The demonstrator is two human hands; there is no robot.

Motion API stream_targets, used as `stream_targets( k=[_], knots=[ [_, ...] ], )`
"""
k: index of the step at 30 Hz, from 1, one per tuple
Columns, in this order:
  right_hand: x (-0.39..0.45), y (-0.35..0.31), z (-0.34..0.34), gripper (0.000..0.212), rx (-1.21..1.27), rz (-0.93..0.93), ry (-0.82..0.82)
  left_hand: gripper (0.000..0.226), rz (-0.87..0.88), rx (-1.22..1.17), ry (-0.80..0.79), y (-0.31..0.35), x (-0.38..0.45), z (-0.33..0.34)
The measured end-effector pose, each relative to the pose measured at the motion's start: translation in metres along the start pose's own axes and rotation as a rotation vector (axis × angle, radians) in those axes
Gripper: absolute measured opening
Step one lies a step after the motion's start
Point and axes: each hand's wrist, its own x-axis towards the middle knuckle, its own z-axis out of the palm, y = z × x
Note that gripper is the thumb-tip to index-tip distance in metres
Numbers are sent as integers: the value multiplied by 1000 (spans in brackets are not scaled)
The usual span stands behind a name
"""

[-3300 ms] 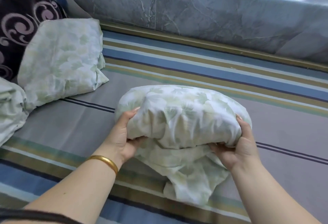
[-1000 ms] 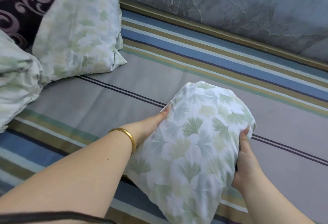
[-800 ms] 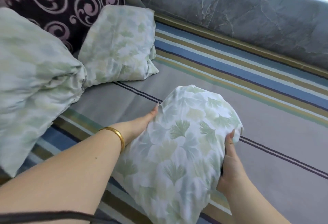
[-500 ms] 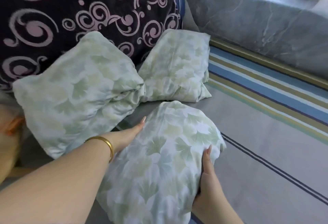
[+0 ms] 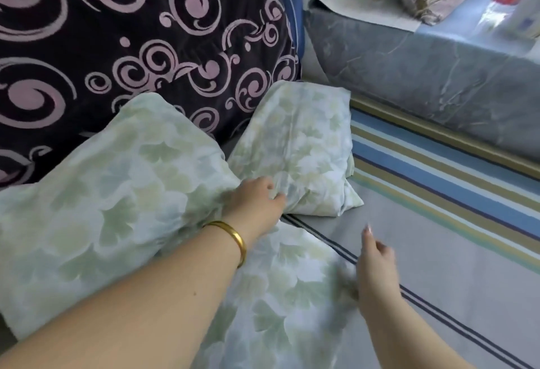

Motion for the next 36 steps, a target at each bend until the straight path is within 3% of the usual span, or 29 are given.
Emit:
stream_targets(
  k=[3,6,9,13,15,17,19,21,23,27,33,36],
  knots=[
    [30,-34,20,75,-55,-16,-224,62,-17,-22,33,25,53,3],
    [54,-53,44,86,59,-10,-361,95,-225,-161,41,13,99,2],
    [72,-55,66,95,197,36,-352,122,-317,-522,-92,-14,118,7],
    [81,-59,87,122,217,94,-324,148,-292,-561,-197,-29,124,19],
    [84,-64,90,119,255,133,-390,142,-271,-616,-232,-28,125,21],
    [81,-71,89,90,407,127,-533,124,-241,-715,-299,-26,125,20],
    [78,-76,81,71,512,53,-601,92,-192,-805,-390,-19,119,13],
    [74,-82,62,66,585,-15,-630,58,-121,-927,-492,-8,111,4],
    [68,-92,34,64,612,-53,-685,43,-62,-980,-585,8,97,-7],
    [59,-94,-36,62,505,-90,-696,30,-50,-922,-712,52,51,-5],
    [42,-57,-152,70,403,-75,-633,41,-52,-935,-768,103,-35,45],
    [31,-22,-223,62,318,-39,-672,44,-44,-839,-813,123,-81,76]
  ],
)
